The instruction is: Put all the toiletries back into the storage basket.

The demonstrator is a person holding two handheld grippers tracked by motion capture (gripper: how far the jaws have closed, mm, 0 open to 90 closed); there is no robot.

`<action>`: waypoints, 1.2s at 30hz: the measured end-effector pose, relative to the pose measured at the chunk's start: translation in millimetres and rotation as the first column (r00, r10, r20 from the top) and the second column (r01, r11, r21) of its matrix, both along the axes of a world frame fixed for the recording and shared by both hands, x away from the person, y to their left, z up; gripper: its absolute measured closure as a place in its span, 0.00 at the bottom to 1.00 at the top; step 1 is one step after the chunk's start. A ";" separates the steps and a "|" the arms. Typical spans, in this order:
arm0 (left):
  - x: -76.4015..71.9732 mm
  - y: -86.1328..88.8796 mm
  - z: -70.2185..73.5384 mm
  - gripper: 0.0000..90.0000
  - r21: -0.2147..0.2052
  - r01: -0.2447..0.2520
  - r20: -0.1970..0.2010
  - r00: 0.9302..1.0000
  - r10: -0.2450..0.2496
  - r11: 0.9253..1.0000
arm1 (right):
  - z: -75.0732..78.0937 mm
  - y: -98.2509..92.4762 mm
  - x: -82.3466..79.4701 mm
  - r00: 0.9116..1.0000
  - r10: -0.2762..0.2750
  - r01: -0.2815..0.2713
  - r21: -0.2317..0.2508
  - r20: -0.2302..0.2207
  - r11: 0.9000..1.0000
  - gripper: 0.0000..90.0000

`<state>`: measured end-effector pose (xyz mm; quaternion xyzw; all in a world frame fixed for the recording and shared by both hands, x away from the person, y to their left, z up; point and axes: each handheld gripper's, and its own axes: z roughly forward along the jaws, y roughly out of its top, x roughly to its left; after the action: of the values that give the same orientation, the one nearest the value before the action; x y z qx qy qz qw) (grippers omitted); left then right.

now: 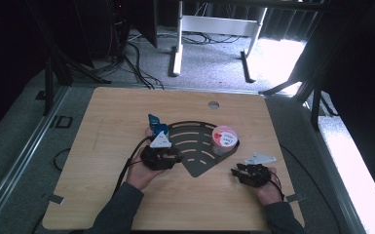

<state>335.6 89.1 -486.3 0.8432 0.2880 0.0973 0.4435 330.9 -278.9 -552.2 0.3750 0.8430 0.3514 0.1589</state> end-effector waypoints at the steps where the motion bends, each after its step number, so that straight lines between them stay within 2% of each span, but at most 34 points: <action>1: -0.9 1.2 0.9 0.71 0.000 -0.002 -0.001 1.000 0.002 1.000 | 0.0 -0.3 0.1 1.000 0.001 -0.001 0.000 0.000 1.000 0.68; 20: -8.5 32.3 13.4 0.69 0.036 -0.046 0.019 0.999 0.045 0.998 | -0.6 -1.1 0.2 1.000 0.010 -0.010 0.006 0.004 1.000 0.68; 31: -5.4 55.0 23.0 0.69 0.030 -0.105 0.030 0.994 0.104 0.994 | -0.7 -1.2 0.0 1.000 0.011 -0.011 0.005 0.005 1.000 0.68; 32: -2.6 62.6 25.1 0.69 0.006 -0.124 0.023 0.992 0.124 0.992 | -0.8 -1.1 -0.1 1.000 0.010 -0.010 0.005 0.005 1.000 0.68; 36: -3.4 68.1 27.0 0.68 0.003 -0.137 0.032 0.990 0.137 0.991 | -0.9 -1.2 0.1 1.000 0.011 -0.011 0.007 0.005 1.000 0.68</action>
<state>332.2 157.2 -459.3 0.8209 0.3381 0.1416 0.4380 330.9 -280.1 -553.1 0.3699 0.8434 0.3563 0.1578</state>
